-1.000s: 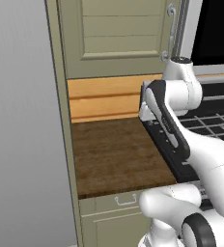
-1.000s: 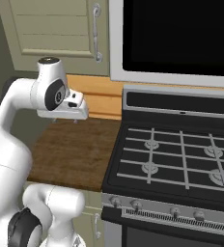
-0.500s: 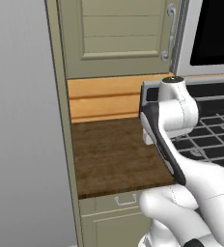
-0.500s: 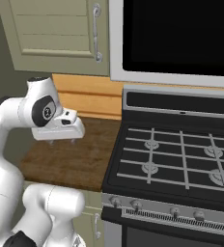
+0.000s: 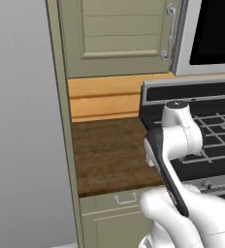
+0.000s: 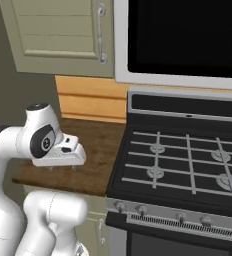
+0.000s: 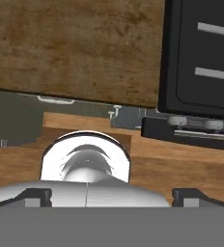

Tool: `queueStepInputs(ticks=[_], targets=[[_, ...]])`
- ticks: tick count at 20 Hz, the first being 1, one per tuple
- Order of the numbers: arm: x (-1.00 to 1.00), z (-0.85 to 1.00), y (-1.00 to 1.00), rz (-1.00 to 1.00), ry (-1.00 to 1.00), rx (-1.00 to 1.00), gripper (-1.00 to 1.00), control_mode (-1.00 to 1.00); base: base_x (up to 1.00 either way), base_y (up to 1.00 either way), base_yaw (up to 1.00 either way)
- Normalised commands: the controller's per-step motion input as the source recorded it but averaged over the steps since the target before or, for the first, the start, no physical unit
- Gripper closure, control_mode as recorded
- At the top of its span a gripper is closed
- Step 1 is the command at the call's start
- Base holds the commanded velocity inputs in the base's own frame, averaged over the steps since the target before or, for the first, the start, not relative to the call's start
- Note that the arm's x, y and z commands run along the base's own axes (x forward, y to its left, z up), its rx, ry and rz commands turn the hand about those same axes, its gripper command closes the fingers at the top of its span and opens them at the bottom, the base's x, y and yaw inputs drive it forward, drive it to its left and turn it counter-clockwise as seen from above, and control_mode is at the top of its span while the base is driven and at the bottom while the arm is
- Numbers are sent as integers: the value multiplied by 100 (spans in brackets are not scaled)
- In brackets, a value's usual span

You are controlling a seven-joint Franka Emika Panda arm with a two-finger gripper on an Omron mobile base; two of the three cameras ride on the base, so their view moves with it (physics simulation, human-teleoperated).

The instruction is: Take a straw from the drawer in front and place it inside the glass cup on the dining counter.

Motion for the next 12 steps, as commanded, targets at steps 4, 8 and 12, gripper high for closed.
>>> queueStepInputs(ticks=[4,8,12], targets=[[0,0,0,0,0,0,-100,100,-54,-29,14],[0,0,0,0,0,0,-100,100,-48,-40,21],[0,0,0,0,0,0,-100,100,-42,-58,22]])
